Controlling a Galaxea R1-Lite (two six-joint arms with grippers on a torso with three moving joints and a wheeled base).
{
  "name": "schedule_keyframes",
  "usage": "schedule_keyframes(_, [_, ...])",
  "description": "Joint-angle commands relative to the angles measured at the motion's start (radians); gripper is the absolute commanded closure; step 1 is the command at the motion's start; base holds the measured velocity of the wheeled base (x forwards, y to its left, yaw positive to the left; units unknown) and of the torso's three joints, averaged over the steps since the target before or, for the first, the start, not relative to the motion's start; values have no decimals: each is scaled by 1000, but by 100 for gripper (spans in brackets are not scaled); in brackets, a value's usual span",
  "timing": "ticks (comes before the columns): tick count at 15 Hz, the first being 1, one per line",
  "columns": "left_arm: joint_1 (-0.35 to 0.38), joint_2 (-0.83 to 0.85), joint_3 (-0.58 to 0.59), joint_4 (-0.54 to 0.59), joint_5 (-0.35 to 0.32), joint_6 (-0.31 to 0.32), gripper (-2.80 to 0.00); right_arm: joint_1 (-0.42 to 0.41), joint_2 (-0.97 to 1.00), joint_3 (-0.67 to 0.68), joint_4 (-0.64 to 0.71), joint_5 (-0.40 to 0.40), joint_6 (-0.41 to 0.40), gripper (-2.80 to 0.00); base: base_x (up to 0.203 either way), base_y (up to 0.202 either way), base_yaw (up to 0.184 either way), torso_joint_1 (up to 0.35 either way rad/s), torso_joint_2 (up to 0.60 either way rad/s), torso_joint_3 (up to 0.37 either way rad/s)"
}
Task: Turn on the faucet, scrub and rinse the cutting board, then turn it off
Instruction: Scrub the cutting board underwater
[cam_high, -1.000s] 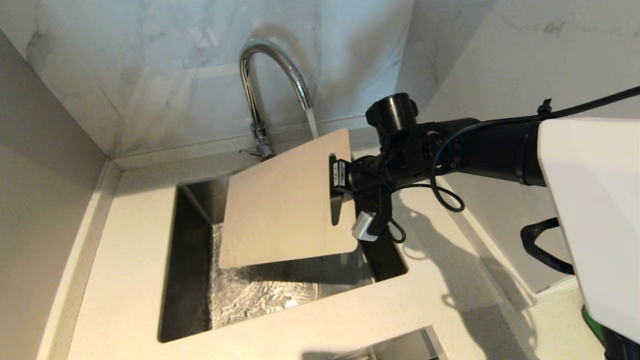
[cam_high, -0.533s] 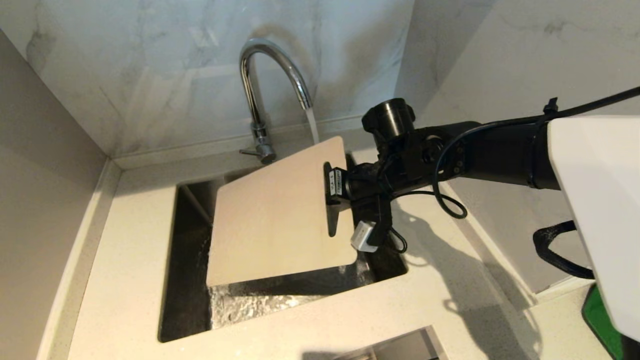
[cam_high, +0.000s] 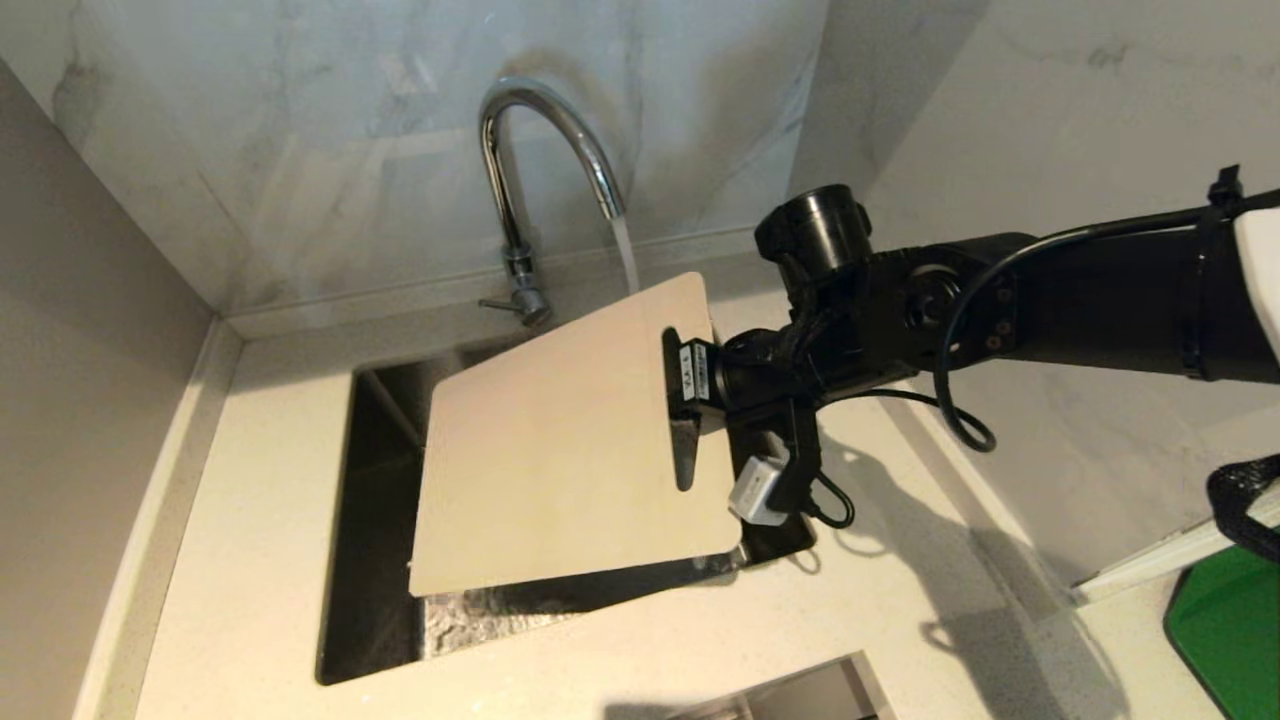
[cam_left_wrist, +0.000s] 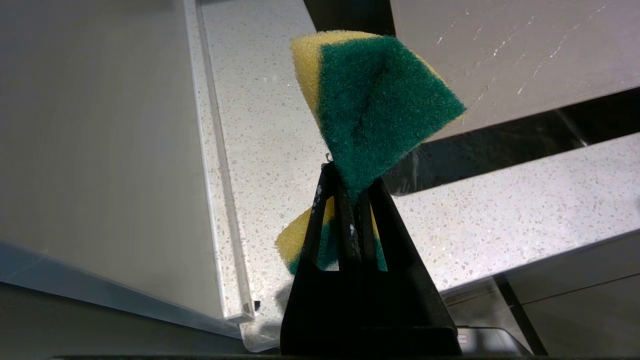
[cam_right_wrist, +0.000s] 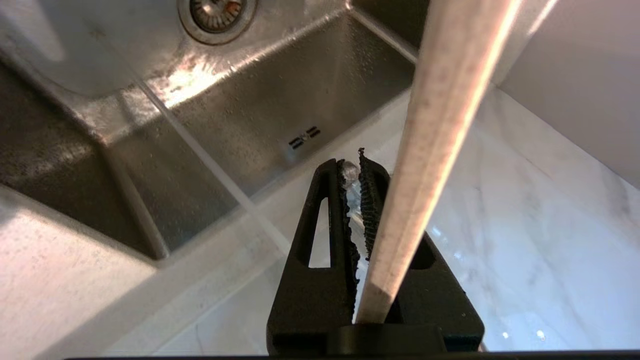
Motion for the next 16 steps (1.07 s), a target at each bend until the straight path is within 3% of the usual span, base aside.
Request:
schedule_keyframes(1, [0,1,0,-1,1,-2,0,1,-56,89,-53,2,-15,0,0,0,0,0,0,0])
schedule_keyframes(4, [0,-1,3,5,4,35,0,2,-69,145,-129,14,-10,0,0,0,0,0,0,0])
schedule_keyframes(6, [0,-1,3,7,-14,132,0,2,-67,139,-132,16,3,0,0,0,0,0,0,0])
schedule_keyframes(8, [0,6,-21,7,-16,164,0,2,-67,139,-134,19,5,0,0,0,0,0,0,0])
schedule_keyframes(13, [0,326,-403,-8,-9,153,0,2,-63,139,-195,28,39,0,0,0,0,0,0,0])
schedule_keyframes(16, [3,579,-745,-15,23,124,0,2,-64,137,-198,30,40,0,0,0,0,0,0,0])
